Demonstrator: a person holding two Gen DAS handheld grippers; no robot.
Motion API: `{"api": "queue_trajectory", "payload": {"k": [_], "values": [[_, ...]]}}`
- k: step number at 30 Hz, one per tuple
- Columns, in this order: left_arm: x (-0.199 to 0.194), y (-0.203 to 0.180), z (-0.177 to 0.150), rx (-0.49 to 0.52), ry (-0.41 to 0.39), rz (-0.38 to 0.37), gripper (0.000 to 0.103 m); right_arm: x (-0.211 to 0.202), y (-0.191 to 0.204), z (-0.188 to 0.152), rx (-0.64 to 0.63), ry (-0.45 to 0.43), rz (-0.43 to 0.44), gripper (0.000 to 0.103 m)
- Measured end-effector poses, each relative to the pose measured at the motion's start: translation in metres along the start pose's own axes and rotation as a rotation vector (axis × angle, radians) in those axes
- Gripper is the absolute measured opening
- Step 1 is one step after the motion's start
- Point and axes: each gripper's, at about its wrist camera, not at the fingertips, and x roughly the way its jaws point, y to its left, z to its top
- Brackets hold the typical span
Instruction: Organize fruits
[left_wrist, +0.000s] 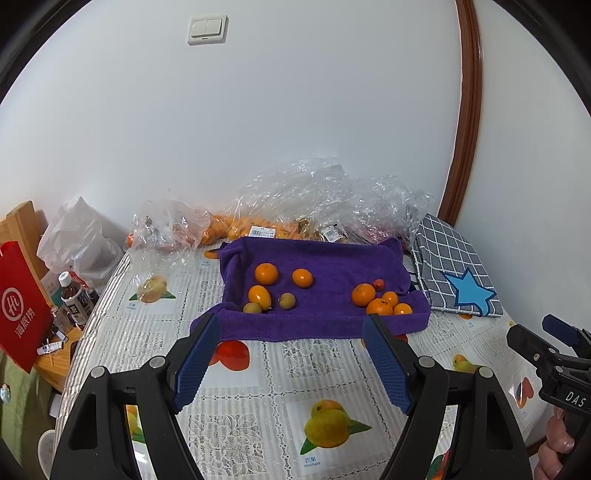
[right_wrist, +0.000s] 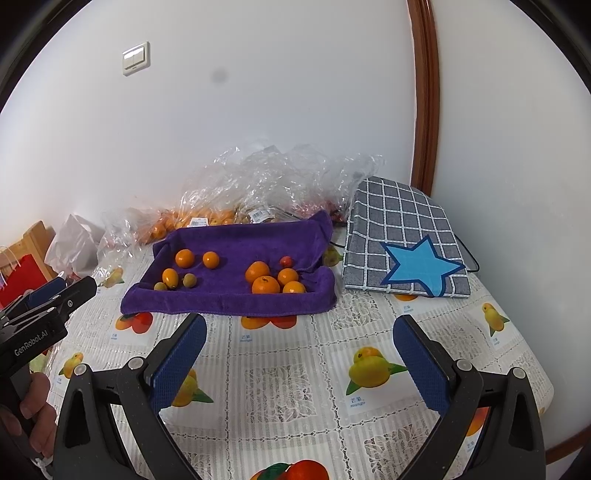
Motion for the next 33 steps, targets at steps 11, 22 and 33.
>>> {"api": "queue_trajectory", "payload": {"k": [11, 22, 33], "values": [[-0.0009, 0.0, -0.0002, -0.001, -0.001, -0.001, 0.078, -0.001, 0.0002, 0.0001, -0.001, -0.001, -0.004, 0.1], [-0.0015, 0.0, 0.0011, -0.001, -0.001, -0.003, 0.078, -0.0028, 0.0006, 0.0006, -0.003, -0.005, -0.003, 0.1], [-0.003, 0.0013, 0.0034, -0.006, -0.011, -0.003, 0.078, -0.0027, 0.0005, 0.0005, -0.004, -0.004, -0.003, 0.1]]}}
